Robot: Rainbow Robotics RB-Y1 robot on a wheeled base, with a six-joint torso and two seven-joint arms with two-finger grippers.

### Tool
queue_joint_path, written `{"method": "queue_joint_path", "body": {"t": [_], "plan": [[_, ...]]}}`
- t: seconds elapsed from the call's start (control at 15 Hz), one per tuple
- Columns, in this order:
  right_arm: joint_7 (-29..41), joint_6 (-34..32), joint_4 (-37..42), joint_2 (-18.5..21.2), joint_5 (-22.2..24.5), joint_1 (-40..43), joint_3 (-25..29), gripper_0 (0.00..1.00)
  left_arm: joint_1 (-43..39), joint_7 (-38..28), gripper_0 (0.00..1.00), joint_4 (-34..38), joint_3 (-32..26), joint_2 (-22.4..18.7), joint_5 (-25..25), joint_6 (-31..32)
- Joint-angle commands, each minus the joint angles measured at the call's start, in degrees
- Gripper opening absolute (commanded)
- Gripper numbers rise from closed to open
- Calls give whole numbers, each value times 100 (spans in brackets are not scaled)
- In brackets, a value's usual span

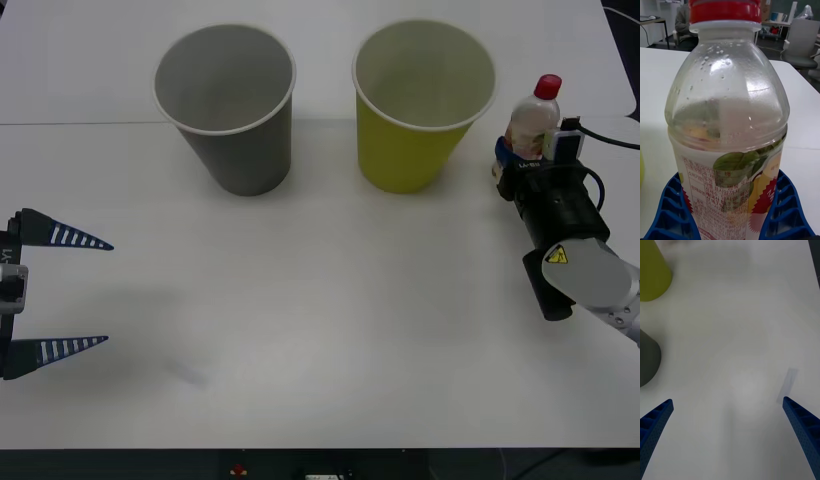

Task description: Put the can into the green bin and the plastic bottle into the gray bin

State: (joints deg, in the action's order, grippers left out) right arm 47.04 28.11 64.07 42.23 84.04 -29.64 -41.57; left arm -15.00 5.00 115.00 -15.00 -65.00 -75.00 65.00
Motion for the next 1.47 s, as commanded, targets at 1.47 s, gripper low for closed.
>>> {"method": "queue_joint_path", "body": {"t": [1.47], "plan": [[1536, -8498, 5872, 93, 1730, 3764, 6390, 0, 0, 0, 100, 0, 0, 0, 0, 0]]}}
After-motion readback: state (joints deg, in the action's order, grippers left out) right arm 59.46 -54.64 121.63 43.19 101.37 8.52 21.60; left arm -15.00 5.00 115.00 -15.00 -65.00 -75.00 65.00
